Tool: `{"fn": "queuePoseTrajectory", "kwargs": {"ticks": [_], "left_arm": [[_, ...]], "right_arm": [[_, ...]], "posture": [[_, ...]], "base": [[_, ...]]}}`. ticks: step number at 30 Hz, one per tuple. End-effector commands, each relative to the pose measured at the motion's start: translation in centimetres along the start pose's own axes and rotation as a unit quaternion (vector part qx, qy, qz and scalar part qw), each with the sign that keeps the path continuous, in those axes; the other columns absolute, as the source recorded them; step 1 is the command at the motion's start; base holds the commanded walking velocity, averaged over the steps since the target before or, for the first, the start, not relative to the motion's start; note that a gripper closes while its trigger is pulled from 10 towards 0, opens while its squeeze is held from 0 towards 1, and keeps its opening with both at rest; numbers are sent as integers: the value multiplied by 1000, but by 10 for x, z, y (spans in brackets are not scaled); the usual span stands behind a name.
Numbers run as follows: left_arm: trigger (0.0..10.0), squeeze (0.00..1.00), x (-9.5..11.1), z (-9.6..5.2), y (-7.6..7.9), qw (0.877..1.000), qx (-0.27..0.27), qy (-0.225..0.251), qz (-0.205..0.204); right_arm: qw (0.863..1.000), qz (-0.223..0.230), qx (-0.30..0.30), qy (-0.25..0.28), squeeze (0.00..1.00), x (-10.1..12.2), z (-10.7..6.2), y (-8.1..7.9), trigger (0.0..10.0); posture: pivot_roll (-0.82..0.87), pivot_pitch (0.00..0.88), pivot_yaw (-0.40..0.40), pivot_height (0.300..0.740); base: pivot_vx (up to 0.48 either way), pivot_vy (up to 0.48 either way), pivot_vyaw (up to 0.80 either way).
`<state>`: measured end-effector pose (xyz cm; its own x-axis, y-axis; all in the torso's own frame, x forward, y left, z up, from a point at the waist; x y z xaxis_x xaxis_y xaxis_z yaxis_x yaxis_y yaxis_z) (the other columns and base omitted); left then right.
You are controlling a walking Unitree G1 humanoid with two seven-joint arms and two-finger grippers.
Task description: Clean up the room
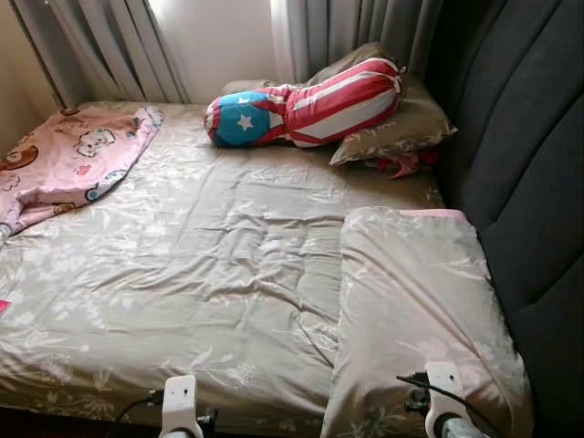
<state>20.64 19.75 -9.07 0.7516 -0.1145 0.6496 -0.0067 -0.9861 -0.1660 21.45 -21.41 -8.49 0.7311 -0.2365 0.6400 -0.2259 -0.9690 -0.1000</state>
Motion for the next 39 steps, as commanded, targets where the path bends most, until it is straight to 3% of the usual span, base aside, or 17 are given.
{"fn": "queuePoseTrajectory", "kwargs": {"ticks": [1,8,11,14,19,25,39], "left_arm": [[10000,0,-16,-4,-3,1000,-1,-25,6],[10000,0,-25,-7,9,999,-13,-32,0],[10000,0,-25,-7,12,999,-16,-31,1],[10000,0,-26,-8,13,999,-17,-30,0],[10000,0,-42,-12,0,998,-11,-53,14],[10000,0,-57,-17,-11,997,-6,-70,13],[10000,0,-58,-18,-16,997,-10,-74,20]], "right_arm": [[1000,8,-10,-15,0,-9,-2,7,10000],[998,-16,-29,-47,0,-25,-9,28,10000],[998,-18,-32,-49,0,-25,-10,30,10000],[998,-14,-31,-53,0,-40,-15,32,10000],[997,-50,-12,-64,0,-47,-16,27,10000],[996,-48,-16,-76,0,-57,-18,25,10000],[996,-46,-15,-80,0,-61,-20,27,10000]], "posture": [[-146,0,-13,740],[-118,0,-42,740],[-100,0,-46,740],[-68,0,-55,740],[-84,0,-42,740],[-87,0,-23,740],[-87,0,-17,740]], "base": [[0,0,0],[0,0,0],[0,0,0],[0,0,0],[0,0,0],[0,40,0],[0,17,0]]}}
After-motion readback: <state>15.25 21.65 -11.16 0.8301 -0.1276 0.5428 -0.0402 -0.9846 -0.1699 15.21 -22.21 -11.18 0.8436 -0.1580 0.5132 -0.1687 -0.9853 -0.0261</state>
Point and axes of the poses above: a point about 5 cm out from each wrist's last joint towards the gripper, its own z axis pointing out of the wrist towards the gripper, its own x axis along the axis of the wrist's last joint, y = z × x, the point moved 2 cm from there along z, pointing out of the wrist towards the gripper, and after that the axes turned 13 degrees about z, right-handed, at the moved point
